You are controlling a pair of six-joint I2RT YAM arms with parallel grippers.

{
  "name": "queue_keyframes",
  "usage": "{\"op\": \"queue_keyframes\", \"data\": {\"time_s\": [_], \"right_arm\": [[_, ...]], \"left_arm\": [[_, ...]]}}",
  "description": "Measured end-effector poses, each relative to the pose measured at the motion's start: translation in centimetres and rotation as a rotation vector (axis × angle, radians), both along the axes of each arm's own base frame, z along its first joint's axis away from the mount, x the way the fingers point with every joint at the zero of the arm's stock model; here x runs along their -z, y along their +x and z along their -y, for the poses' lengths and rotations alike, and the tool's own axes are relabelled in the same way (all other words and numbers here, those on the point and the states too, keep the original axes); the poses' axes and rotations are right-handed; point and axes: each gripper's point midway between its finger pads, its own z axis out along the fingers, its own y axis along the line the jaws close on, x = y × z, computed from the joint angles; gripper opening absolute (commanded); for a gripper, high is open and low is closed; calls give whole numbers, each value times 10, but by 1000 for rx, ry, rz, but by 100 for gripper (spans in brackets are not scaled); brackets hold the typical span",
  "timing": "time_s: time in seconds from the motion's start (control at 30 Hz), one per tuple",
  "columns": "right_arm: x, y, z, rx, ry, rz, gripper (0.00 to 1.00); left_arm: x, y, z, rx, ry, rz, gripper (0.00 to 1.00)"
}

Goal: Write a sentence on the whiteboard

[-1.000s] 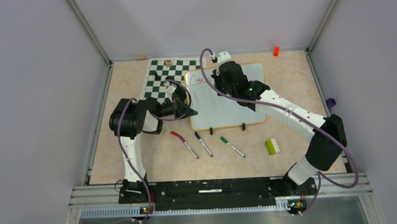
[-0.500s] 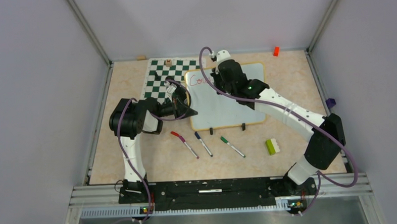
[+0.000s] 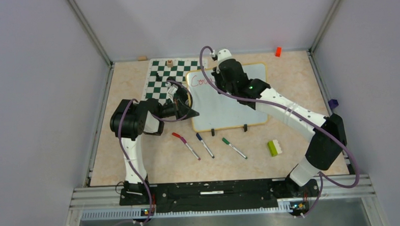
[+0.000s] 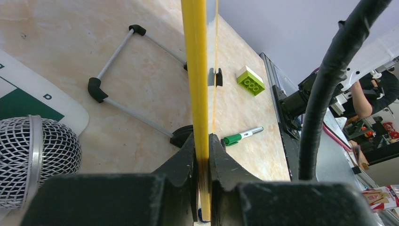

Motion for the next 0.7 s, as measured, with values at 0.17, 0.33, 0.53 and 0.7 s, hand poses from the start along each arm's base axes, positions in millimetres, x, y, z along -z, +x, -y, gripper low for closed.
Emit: {"op": "queue_keyframes", "data": {"time_s": [0.17,0.33,0.53,0.7], "right_arm": [[-1,1,2,13,-4,6,0],[-4,3,4,24,-5,15,0],[-4,3,4,23,-5,14,0],[-5,2,3,18,-1,13,0]], "left_arm": [[0,0,0,-1,0,0,4],[0,0,0,-1,0,0,4],[0,0,0,-1,0,0,4],[0,0,0,0,0,0,4]]}}
